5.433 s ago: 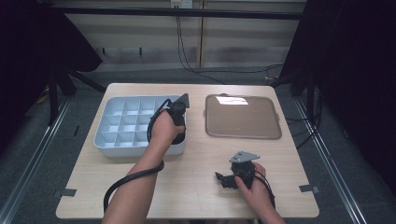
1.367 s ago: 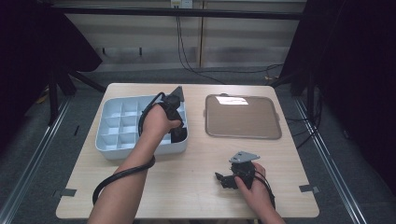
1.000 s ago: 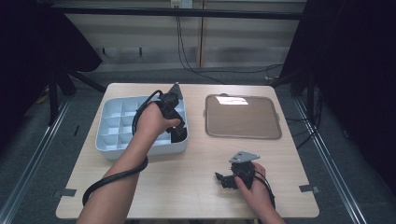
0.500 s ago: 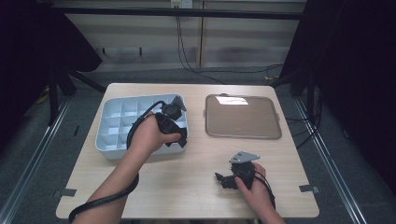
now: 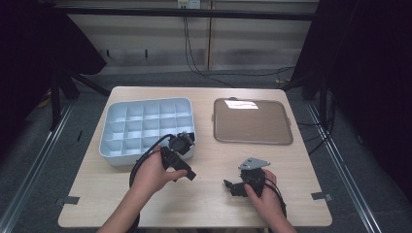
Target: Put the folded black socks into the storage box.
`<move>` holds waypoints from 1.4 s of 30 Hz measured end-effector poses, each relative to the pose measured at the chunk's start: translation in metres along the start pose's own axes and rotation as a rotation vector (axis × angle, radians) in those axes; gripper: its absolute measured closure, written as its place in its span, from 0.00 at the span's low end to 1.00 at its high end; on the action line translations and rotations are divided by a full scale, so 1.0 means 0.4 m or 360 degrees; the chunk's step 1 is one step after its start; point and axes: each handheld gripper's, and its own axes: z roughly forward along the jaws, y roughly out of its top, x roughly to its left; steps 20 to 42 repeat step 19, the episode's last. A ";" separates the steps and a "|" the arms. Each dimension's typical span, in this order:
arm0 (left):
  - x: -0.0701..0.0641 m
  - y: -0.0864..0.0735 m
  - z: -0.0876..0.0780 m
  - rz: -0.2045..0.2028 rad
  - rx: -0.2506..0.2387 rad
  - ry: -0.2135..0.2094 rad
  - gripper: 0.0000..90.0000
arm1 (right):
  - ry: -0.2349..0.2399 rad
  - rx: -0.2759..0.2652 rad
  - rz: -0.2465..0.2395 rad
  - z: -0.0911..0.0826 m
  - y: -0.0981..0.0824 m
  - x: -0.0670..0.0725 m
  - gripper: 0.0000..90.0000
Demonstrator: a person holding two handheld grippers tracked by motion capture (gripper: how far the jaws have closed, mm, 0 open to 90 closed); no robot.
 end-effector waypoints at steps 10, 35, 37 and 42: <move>-0.006 -0.052 0.057 0.0035 0.0005 -0.0021 0.35 | 0.0000 -0.0001 -0.0003 0.000 0.000 0.000 0.15; -0.002 -0.072 0.067 0.0062 -0.0010 0.0002 0.34 | 0.0000 -0.0001 -0.0003 0.000 0.000 0.000 0.15; -0.002 -0.072 0.067 0.0062 -0.0010 0.0002 0.34 | 0.0000 -0.0001 -0.0003 0.000 0.000 0.000 0.15; -0.002 -0.072 0.067 0.0062 -0.0010 0.0002 0.34 | 0.0000 -0.0001 -0.0003 0.000 0.000 0.000 0.15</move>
